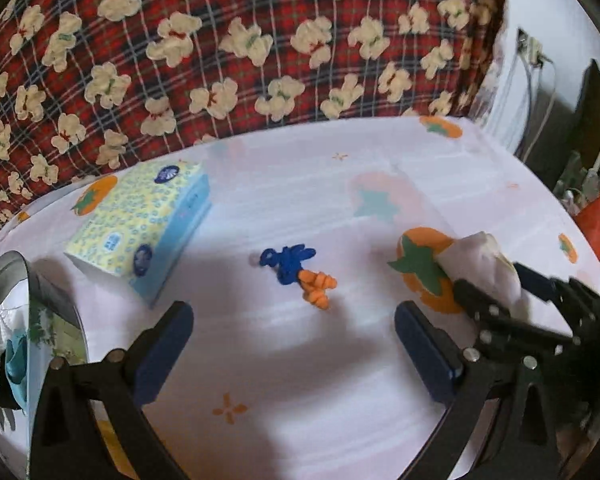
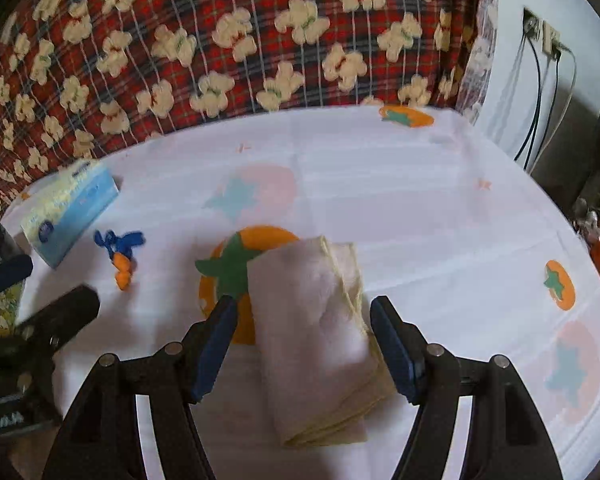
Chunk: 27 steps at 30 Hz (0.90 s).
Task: Organize soft objects
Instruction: 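Grasp the pale pink cloth with the right gripper while the left gripper grasps the blue-orange plush keychain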
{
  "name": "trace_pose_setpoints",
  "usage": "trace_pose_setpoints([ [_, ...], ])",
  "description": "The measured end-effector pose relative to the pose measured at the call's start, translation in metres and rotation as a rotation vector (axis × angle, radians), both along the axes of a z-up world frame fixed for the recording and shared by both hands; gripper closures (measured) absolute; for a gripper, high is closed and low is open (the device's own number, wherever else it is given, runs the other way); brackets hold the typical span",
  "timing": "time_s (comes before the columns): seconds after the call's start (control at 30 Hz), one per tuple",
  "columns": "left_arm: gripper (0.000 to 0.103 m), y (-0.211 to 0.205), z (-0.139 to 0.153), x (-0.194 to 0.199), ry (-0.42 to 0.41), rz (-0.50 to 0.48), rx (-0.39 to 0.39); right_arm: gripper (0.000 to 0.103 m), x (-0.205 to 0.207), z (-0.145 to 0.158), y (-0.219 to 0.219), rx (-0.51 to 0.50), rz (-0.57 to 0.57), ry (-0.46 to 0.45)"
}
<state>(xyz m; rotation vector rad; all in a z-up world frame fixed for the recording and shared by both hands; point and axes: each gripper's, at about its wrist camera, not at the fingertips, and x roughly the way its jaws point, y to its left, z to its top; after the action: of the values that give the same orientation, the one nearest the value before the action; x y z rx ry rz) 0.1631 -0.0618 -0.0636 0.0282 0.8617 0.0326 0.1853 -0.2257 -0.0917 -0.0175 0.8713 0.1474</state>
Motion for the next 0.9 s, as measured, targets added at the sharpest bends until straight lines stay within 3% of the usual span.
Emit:
trace_pose_setpoints([
  [0.17, 0.001, -0.011, -0.006, 0.017, 0.044, 0.015, 0.022, 0.033, 0.004, -0.005, -0.008, 0.035, -0.020, 0.028],
  [0.27, 0.001, -0.001, -0.015, 0.031, 0.074, 0.068, -0.016, 0.034, 0.004, -0.005, -0.004, 0.003, -0.013, 0.030],
  [0.3, 0.001, 0.001, -0.019, 0.035, 0.086, 0.081, -0.030, 0.037, 0.004, -0.005, -0.003, -0.003, -0.015, 0.030],
  [0.37, 0.001, 0.000, -0.024, 0.039, 0.099, 0.086, -0.034, 0.063, 0.003, -0.004, -0.004, -0.003, -0.020, 0.020],
  [0.4, 0.001, -0.003, -0.026, 0.040, 0.100, 0.081, -0.037, 0.067, 0.003, -0.004, -0.006, 0.004, -0.022, 0.019],
  [0.47, 0.001, -0.006, -0.030, 0.043, 0.104, 0.074, -0.037, 0.072, 0.003, -0.003, -0.009, 0.027, -0.021, 0.019],
  [0.67, 0.009, -0.002, -0.046, 0.055, 0.099, 0.121, -0.070, 0.075, 0.003, -0.003, -0.009, 0.033, -0.018, 0.019],
  [0.77, 0.029, -0.002, -0.049, 0.059, 0.090, 0.130, -0.070, 0.078, 0.003, -0.002, -0.010, 0.045, -0.017, 0.017],
  [0.87, 0.060, -0.004, -0.045, 0.058, 0.061, 0.109, -0.062, 0.082, 0.002, -0.002, -0.011, 0.057, -0.016, 0.009],
  [0.9, 0.076, -0.005, -0.044, 0.056, 0.051, 0.096, -0.062, 0.083, 0.002, -0.002, -0.012, 0.062, -0.015, 0.008],
])
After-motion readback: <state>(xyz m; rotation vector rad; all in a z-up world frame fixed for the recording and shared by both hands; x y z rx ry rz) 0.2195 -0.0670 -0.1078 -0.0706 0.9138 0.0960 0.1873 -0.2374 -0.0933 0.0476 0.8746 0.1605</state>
